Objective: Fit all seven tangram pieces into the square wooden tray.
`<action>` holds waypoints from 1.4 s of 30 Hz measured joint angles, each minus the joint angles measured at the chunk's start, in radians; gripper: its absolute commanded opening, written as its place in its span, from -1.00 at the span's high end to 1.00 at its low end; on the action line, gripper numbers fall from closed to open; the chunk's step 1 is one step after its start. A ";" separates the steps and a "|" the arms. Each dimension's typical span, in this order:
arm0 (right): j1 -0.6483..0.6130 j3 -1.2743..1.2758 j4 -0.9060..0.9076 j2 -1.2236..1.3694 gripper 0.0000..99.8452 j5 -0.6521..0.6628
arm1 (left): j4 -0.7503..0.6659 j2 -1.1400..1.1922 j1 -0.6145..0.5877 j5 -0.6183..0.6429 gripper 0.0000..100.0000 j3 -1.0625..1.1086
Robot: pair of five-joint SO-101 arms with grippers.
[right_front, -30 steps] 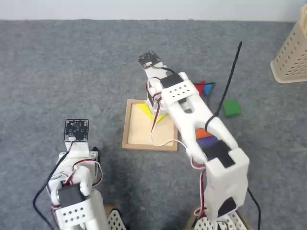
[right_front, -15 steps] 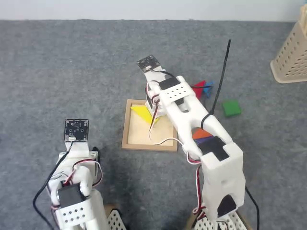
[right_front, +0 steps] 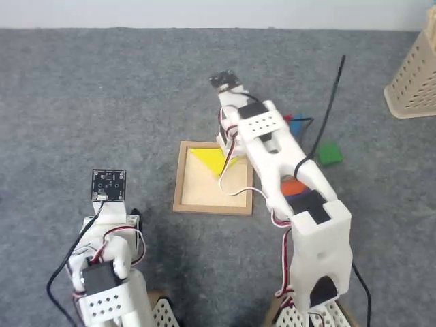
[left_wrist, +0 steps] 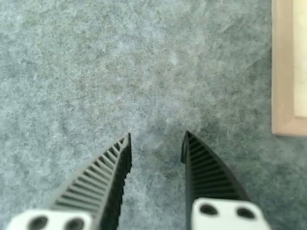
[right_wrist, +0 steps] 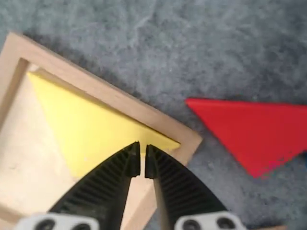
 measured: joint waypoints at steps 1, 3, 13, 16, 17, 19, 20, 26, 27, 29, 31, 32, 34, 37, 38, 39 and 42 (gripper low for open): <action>0.014 -0.015 0.021 -0.012 0.94 0.000 | 0.000 0.000 0.000 0.000 0.66 0.000; 0.055 -0.041 0.054 -0.054 0.93 -0.003 | 0.000 0.000 0.000 0.000 0.66 0.000; 0.175 -0.100 -0.002 -0.057 0.60 -0.212 | 0.000 0.000 0.000 0.000 0.66 0.000; 0.180 -0.155 -0.011 0.012 0.60 -0.293 | 0.000 0.000 0.000 0.000 0.66 0.000; 0.180 -0.180 -0.011 0.035 0.60 -0.321 | 0.000 0.000 0.000 0.000 0.66 0.000; 0.176 -0.224 -0.011 0.075 0.60 -0.359 | 0.000 0.000 0.000 0.000 0.66 0.000; 0.176 -0.245 -0.009 0.095 0.60 -0.368 | 0.000 0.000 0.000 0.000 0.66 0.000; 0.175 -0.327 -0.008 0.227 0.60 -0.377 | 0.000 0.000 0.000 0.000 0.66 0.000; 0.175 -0.336 -0.008 0.241 0.60 -0.377 | 0.000 0.000 0.000 0.000 0.66 0.000; 0.175 -0.361 -0.008 0.270 0.55 -0.382 | 0.000 0.000 0.000 0.000 0.66 0.000; 0.175 -0.377 -0.008 0.292 0.46 -0.382 | 0.000 0.000 0.000 0.000 0.66 0.000; 0.173 -0.385 -0.008 0.299 0.42 -0.382 | 0.000 0.000 0.000 0.000 0.66 0.000; 0.172 -0.399 0.009 0.307 0.38 -0.382 | 0.000 0.000 0.000 0.000 0.66 0.000; 0.180 -0.400 0.078 0.316 0.40 -0.382 | 0.000 0.000 0.000 0.000 0.66 0.000; 0.180 -0.400 0.104 0.322 0.42 -0.382 | 0.000 0.000 0.000 0.000 0.66 0.000; 0.180 -0.400 0.129 0.325 0.44 -0.367 | 0.000 0.000 0.000 0.000 0.66 0.000; 0.176 -0.400 0.198 0.325 0.50 -0.313 | 0.000 0.000 0.000 0.000 0.66 0.000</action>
